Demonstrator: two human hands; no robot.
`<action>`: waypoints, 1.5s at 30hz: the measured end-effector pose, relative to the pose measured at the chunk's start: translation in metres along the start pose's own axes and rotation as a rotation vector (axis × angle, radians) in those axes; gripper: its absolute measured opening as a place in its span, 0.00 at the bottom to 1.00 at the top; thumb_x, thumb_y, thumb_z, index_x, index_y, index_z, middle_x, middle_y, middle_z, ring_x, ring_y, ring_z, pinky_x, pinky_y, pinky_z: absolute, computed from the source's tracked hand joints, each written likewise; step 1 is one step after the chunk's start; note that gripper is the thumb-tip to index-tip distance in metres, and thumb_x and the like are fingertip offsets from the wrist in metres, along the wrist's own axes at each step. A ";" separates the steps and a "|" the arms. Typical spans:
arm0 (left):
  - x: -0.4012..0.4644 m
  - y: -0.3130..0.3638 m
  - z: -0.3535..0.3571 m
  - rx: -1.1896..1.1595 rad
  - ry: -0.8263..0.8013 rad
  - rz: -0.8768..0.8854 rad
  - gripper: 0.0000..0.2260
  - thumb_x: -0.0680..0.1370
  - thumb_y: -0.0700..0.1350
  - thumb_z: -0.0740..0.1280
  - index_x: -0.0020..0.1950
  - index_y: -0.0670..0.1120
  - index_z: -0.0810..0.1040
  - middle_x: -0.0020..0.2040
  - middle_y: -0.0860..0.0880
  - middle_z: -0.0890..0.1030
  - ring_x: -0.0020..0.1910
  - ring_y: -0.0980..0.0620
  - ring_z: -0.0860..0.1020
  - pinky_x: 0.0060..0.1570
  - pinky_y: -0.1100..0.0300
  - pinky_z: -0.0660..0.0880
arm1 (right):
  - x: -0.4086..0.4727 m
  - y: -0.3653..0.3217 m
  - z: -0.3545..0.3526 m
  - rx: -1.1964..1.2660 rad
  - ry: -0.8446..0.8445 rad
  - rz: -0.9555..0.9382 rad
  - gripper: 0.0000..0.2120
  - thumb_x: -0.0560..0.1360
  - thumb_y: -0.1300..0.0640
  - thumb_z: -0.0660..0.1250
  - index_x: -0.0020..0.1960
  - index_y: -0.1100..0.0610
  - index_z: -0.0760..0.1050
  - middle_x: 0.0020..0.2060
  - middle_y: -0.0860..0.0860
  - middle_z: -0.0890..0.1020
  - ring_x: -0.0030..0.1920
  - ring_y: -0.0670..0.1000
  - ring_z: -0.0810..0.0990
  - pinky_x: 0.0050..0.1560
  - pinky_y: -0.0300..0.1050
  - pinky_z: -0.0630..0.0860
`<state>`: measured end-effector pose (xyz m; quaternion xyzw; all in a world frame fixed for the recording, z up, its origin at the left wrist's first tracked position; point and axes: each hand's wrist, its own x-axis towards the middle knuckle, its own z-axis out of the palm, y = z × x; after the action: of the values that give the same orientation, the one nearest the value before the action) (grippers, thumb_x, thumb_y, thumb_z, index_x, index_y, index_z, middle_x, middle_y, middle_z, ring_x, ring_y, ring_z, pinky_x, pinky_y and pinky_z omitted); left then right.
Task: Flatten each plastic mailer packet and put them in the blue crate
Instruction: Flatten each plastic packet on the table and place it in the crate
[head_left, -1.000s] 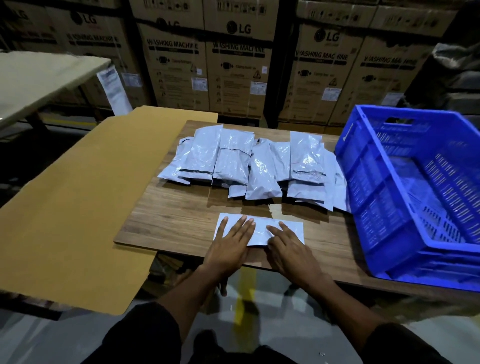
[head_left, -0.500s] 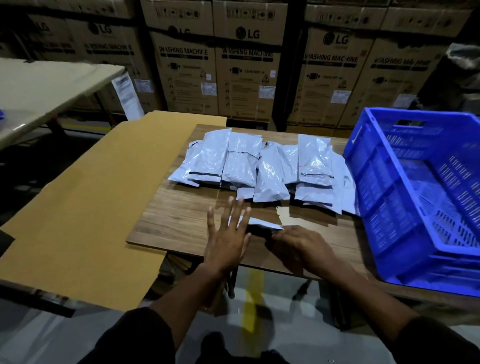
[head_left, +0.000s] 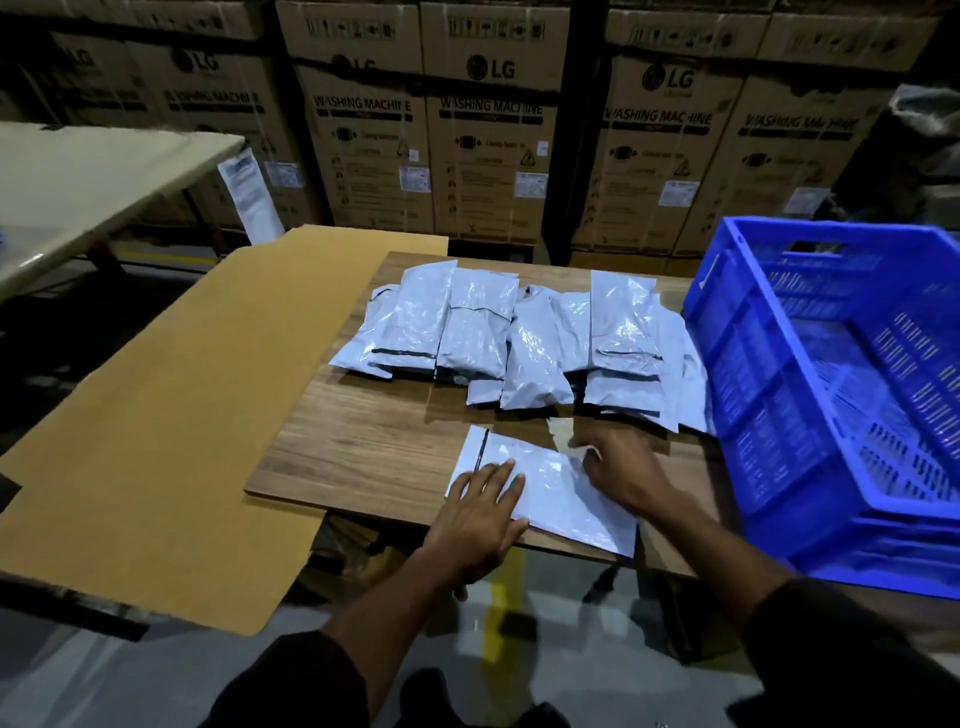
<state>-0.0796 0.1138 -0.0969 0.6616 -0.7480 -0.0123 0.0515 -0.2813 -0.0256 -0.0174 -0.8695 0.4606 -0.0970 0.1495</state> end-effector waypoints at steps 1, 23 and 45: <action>-0.002 0.003 0.002 0.015 0.066 -0.002 0.26 0.82 0.59 0.52 0.74 0.46 0.71 0.76 0.44 0.69 0.73 0.42 0.70 0.70 0.44 0.66 | -0.009 -0.006 0.014 0.002 0.077 0.003 0.15 0.72 0.60 0.65 0.57 0.52 0.82 0.52 0.53 0.85 0.54 0.57 0.82 0.53 0.51 0.78; 0.010 0.016 0.014 -0.123 0.139 -0.156 0.26 0.82 0.61 0.56 0.77 0.51 0.69 0.79 0.50 0.65 0.78 0.41 0.61 0.74 0.40 0.61 | -0.059 -0.008 0.079 -0.295 -0.086 -0.040 0.31 0.82 0.38 0.46 0.80 0.52 0.58 0.80 0.48 0.56 0.80 0.52 0.52 0.76 0.59 0.49; 0.006 0.032 0.016 -0.272 0.333 -0.098 0.24 0.87 0.46 0.47 0.69 0.33 0.75 0.68 0.38 0.77 0.69 0.39 0.75 0.71 0.45 0.69 | -0.062 -0.042 0.085 -0.288 -0.122 -0.190 0.27 0.82 0.47 0.47 0.78 0.55 0.63 0.78 0.50 0.64 0.78 0.54 0.59 0.73 0.63 0.52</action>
<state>-0.1135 0.1113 -0.1097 0.6771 -0.6874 -0.0063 0.2626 -0.2574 0.0622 -0.0847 -0.9258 0.3757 0.0091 0.0414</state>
